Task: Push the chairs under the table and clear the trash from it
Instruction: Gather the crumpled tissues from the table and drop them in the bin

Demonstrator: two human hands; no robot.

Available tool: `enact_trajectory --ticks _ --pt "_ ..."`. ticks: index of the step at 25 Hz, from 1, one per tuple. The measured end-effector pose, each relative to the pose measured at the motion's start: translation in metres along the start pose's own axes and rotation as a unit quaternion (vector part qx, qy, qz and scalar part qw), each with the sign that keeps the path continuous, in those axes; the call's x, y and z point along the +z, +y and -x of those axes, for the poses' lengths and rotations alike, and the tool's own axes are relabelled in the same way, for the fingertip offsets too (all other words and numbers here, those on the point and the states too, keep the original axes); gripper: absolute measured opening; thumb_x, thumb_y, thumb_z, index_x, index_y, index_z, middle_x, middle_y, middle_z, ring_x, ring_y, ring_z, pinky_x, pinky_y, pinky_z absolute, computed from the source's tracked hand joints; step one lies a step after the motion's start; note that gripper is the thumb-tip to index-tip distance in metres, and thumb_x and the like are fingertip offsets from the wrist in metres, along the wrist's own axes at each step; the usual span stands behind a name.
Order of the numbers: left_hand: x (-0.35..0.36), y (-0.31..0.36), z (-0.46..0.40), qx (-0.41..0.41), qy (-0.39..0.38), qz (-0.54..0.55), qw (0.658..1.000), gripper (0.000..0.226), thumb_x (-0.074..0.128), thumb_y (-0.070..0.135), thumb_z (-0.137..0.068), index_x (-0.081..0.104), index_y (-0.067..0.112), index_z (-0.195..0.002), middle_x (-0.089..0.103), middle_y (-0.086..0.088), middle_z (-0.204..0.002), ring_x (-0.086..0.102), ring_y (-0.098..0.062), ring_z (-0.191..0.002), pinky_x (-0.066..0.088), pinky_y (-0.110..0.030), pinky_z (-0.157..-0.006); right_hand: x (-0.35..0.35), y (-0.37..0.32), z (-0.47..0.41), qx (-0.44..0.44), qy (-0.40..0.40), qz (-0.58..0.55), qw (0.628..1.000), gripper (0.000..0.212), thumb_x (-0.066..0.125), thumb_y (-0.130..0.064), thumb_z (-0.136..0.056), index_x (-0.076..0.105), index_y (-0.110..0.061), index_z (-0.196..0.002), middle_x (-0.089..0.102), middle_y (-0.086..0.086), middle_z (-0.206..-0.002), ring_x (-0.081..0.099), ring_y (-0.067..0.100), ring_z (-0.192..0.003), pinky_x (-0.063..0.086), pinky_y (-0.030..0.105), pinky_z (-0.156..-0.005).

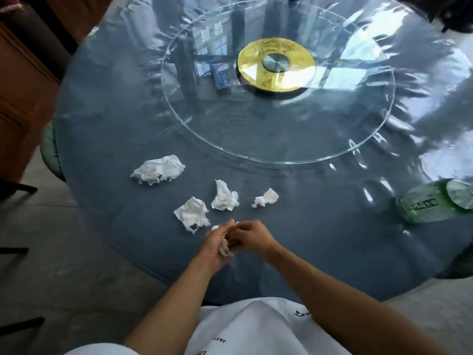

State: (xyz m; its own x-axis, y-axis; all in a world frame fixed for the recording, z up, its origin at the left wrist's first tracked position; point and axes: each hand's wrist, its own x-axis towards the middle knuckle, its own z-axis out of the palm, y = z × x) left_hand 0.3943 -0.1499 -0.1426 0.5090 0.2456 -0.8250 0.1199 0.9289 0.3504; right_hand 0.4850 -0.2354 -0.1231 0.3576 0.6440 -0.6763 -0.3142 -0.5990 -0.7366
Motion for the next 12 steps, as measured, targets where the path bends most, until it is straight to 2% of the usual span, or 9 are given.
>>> enact_trajectory --ticks 2,4,6,7,9,10,12 --pt "-0.016 0.014 -0.002 0.016 -0.014 0.010 1.000 0.016 0.062 0.000 -0.090 0.070 0.006 -0.078 0.072 -0.018 -0.078 0.073 -0.028 -0.067 0.064 -0.045 -0.069 0.000 -0.010 -0.013 0.014 0.043 -0.030 0.999 0.017 0.062 -0.002 -0.089 0.070 0.013 -0.088 0.074 0.024 -0.081 0.071 0.024 -0.068 0.062 0.041 -0.071" --pt "-0.025 0.023 0.000 0.014 0.000 0.013 1.000 0.016 0.062 -0.009 -0.087 0.065 0.007 -0.086 0.073 -0.019 -0.084 0.074 -0.031 -0.074 0.059 -0.052 -0.081 -0.016 -0.015 -0.024 -0.018 0.171 0.112 0.979 0.017 0.062 -0.008 -0.089 0.075 0.002 -0.092 0.076 0.015 -0.085 0.068 0.017 -0.069 0.057 0.034 -0.071" --pt "-0.035 0.029 0.000 0.006 0.014 0.009 1.000 0.021 0.059 -0.012 -0.088 0.060 0.008 -0.094 0.073 -0.019 -0.088 0.074 -0.033 -0.077 0.060 -0.051 -0.079 -0.035 -0.015 -0.034 -0.057 0.280 0.238 0.929 0.019 0.066 -0.012 -0.089 0.075 -0.012 -0.106 0.066 0.011 -0.112 0.066 0.021 -0.093 0.047 0.026 -0.083" --pt "-0.038 0.032 0.001 0.003 0.019 0.011 1.000 0.022 0.056 -0.014 -0.089 0.059 0.007 -0.097 0.073 -0.020 -0.090 0.074 -0.035 -0.079 0.061 -0.051 -0.078 -0.045 -0.013 -0.040 -0.068 0.299 0.266 0.914 0.027 0.068 -0.014 -0.089 0.072 -0.016 -0.115 0.055 0.010 -0.125 0.060 0.026 -0.107 0.045 0.026 -0.089" --pt "-0.045 0.035 0.002 0.000 0.030 0.022 0.999 0.027 0.047 -0.017 -0.089 0.057 0.004 -0.101 0.072 -0.022 -0.092 0.072 -0.038 -0.083 0.061 -0.051 -0.078 -0.061 -0.010 -0.050 -0.059 0.283 0.345 0.893 0.039 0.069 -0.019 -0.089 0.065 -0.024 -0.128 0.041 0.008 -0.137 0.046 0.032 -0.124 0.043 0.035 -0.102" --pt "-0.047 0.036 0.003 0.002 0.036 0.028 0.999 0.029 0.043 -0.017 -0.088 0.057 0.004 -0.103 0.072 -0.023 -0.092 0.071 -0.039 -0.085 0.061 -0.051 -0.078 -0.068 -0.007 -0.057 -0.045 0.263 0.385 0.884 0.038 0.068 -0.022 -0.090 0.065 -0.027 -0.128 0.039 0.007 -0.139 0.042 0.034 -0.127 0.042 0.039 -0.105" --pt "-0.050 0.037 0.006 0.001 0.049 0.031 0.998 0.030 0.042 -0.017 -0.088 0.057 0.003 -0.104 0.072 -0.023 -0.094 0.071 -0.039 -0.086 0.061 -0.052 -0.079 -0.078 0.001 -0.067 -0.014 0.221 0.424 0.878 0.026 0.064 -0.024 -0.094 0.070 -0.023 -0.119 0.046 0.008 -0.131 0.045 0.037 -0.123 0.043 0.040 -0.102"
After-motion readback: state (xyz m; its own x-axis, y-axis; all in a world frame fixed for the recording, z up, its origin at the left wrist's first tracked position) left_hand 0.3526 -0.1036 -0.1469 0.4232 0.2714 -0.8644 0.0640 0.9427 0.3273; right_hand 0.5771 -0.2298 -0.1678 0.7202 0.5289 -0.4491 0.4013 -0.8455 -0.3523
